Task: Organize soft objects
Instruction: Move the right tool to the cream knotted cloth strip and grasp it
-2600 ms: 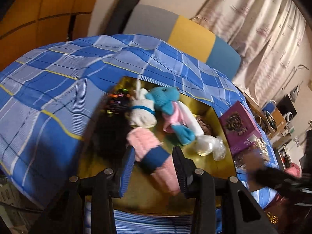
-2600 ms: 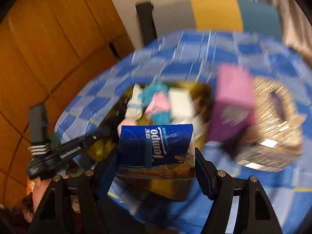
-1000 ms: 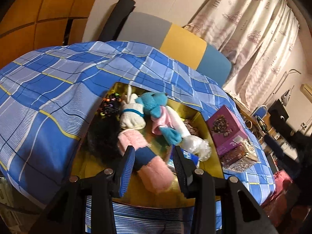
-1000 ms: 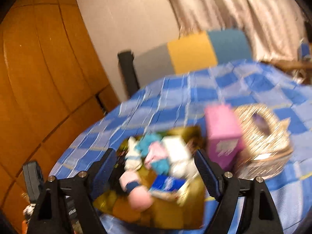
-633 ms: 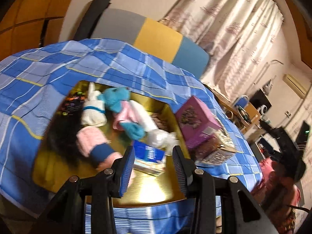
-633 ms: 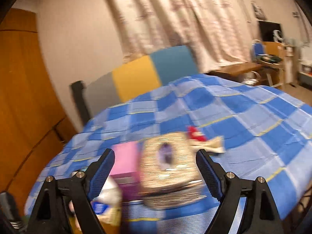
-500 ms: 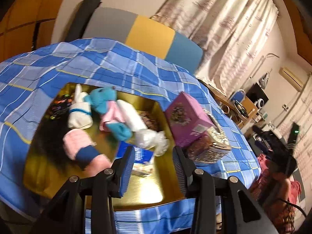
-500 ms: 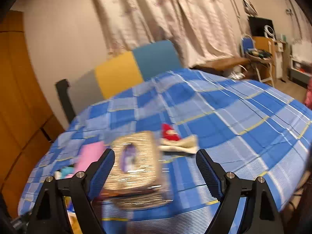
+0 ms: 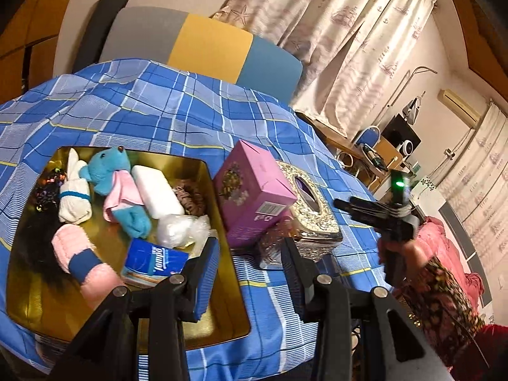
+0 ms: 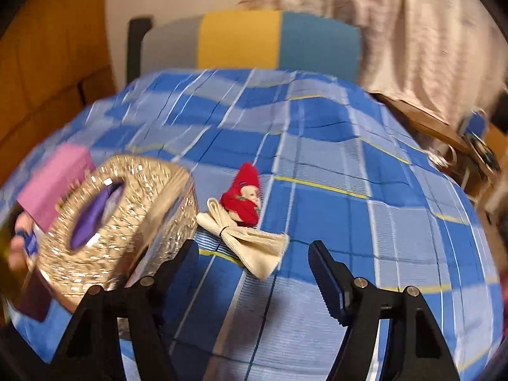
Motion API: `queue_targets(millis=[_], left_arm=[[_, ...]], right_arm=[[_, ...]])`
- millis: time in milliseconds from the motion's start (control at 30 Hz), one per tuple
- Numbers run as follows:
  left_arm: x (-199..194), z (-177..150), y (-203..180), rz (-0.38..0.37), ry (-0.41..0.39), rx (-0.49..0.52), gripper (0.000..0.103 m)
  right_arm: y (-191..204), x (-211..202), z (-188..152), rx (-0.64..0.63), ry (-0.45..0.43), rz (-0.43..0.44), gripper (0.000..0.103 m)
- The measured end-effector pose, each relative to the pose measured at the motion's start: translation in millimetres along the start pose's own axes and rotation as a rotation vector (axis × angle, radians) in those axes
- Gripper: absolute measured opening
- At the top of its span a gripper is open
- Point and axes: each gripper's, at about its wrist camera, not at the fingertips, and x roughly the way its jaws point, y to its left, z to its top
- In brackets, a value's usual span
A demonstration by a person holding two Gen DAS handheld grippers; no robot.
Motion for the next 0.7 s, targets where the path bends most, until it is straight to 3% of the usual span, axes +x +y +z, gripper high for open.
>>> queue_targets(millis=[167, 433, 533, 567, 700], left_arm=[[3, 4, -6, 0.014, 0.013, 0.014, 0.04], [5, 12, -6, 0.025, 0.019, 0.006, 0.043], [9, 15, -10, 0.037, 0.025, 0.019, 0.043], [11, 17, -13, 0.033, 0.031, 0.025, 0.043], [21, 28, -25, 0.023, 0.049, 0.051, 0.043]], right_arm=[[3, 40, 11, -0.115, 0.094, -0.038, 0.072], [12, 74, 10, -0.186, 0.184, 0.046, 0.064], [16, 84, 5, -0.194, 0.213, 0.061, 0.047], [18, 85, 2, -0.2, 0.222, 0.062, 0.037], [16, 71, -5, -0.162, 0.201, 0.054, 0.026]])
